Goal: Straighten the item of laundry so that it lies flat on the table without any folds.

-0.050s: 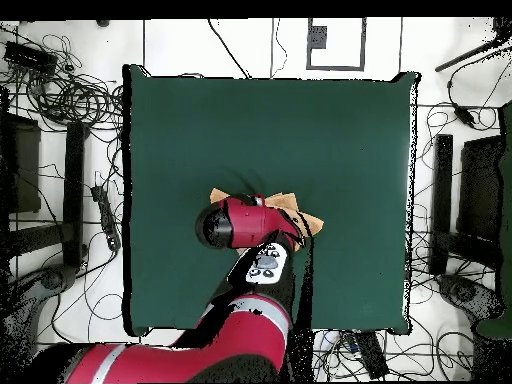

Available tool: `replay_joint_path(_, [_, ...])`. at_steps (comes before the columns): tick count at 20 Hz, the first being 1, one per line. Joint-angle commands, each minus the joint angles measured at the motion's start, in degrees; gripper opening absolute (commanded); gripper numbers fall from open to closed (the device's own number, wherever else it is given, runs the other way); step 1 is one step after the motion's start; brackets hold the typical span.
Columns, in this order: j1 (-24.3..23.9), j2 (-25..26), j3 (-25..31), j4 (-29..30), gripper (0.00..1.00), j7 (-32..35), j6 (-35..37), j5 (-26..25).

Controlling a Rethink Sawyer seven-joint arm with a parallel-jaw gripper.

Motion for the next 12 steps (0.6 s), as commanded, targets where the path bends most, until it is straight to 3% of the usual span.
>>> replay_joint_path(1, [-3.1, 1.04, 8.17, 6.06, 0.0, 7.27, 1.38, -1.24])
replay_joint_path(3, [-2.48, 1.03, 7.51, 5.87, 0.0, 8.45, -1.45, -1.4])
replay_joint_path(8, [-1.42, -0.5, 6.76, 0.52, 0.0, 9.22, 1.15, 1.25])
replay_joint_path(12, [-1.67, 2.02, 7.81, -8.83, 0.0, 9.32, 6.86, 4.99])
